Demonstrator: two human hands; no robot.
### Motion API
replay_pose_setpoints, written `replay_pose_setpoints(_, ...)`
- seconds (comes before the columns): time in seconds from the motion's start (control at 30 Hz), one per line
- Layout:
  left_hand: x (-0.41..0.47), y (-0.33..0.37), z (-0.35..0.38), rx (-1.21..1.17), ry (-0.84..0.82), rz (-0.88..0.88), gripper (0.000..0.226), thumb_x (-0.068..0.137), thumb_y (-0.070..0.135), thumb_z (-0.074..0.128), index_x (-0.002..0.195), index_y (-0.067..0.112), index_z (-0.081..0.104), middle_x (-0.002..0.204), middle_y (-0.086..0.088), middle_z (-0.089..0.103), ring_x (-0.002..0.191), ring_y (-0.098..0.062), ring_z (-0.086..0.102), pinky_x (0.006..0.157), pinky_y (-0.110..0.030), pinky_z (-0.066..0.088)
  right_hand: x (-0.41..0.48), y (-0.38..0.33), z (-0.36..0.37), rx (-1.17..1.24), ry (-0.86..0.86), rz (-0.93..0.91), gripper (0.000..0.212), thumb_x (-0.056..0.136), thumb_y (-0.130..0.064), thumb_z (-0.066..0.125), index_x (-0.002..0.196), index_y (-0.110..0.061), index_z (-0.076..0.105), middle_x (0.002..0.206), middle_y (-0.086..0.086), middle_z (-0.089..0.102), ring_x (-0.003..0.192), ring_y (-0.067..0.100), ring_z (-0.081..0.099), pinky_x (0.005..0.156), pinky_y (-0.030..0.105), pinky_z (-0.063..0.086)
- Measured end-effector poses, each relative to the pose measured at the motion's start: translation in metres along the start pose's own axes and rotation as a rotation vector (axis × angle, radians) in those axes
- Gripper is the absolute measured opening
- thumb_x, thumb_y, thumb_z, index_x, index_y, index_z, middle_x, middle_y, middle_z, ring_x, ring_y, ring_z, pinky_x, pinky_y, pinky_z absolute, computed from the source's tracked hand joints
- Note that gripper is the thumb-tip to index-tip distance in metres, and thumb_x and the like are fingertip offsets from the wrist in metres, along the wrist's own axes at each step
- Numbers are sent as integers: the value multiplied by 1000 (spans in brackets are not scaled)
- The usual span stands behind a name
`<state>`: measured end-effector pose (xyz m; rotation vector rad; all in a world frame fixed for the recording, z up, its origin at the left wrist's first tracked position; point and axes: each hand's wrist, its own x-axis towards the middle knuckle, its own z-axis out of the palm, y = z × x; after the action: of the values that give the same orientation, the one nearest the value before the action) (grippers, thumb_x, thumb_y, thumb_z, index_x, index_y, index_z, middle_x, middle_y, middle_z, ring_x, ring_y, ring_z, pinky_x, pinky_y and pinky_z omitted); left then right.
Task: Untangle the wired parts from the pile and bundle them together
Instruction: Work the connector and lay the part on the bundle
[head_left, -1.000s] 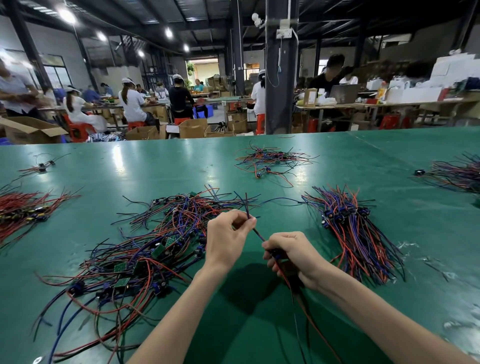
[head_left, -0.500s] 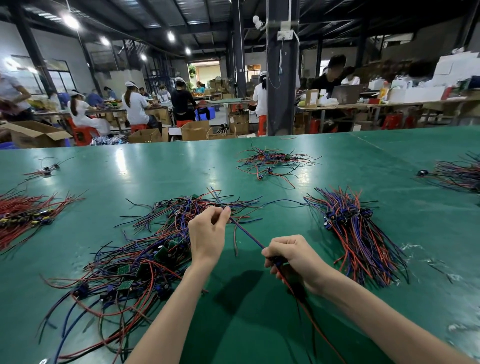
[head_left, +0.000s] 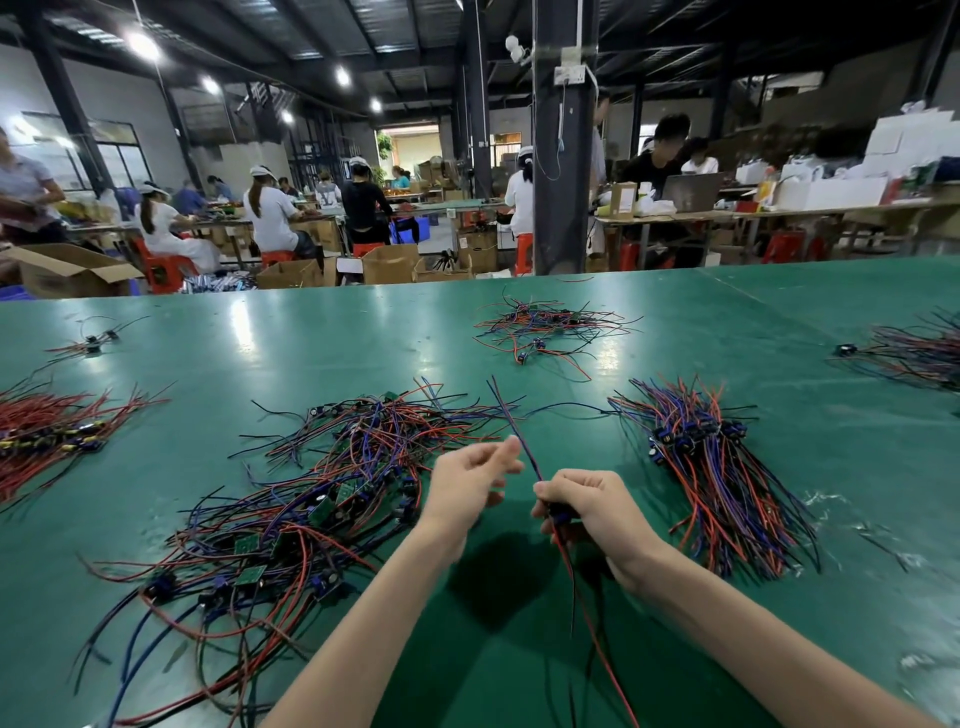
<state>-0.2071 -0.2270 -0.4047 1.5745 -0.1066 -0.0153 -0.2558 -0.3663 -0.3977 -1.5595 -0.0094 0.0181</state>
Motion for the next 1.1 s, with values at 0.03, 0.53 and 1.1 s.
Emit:
replay_pose_setpoints(0.03,-4,-1,6,18,-77,-10,17,86,30,65,80,16,72,67,8,69,59,-3,55,59,-17,46,0,1,0,17,8,4,39,86,-5,60,48,-13,62,56,7,62,42,10,53,41,17,41)
replay_pose_setpoints(0.53,11,8,-28,-62,272,90,17,82,11,72,66,9,73,61,-5,58,53,-10,41,54,-20,37,-10,-1,8,-118,-125,0,40,81,-5,60,43,-16,58,53,3,62,43,10,49,43,17,35)
replay_pose_setpoints(1.1,-18,5,15,-53,-249,-154,30,95,31,52,82,9,67,67,2,69,51,-2,54,50,-12,42,1,-3,-7,49,186,-57,31,87,-13,63,56,-9,62,44,-10,51,41,-3,42,53,16,33)
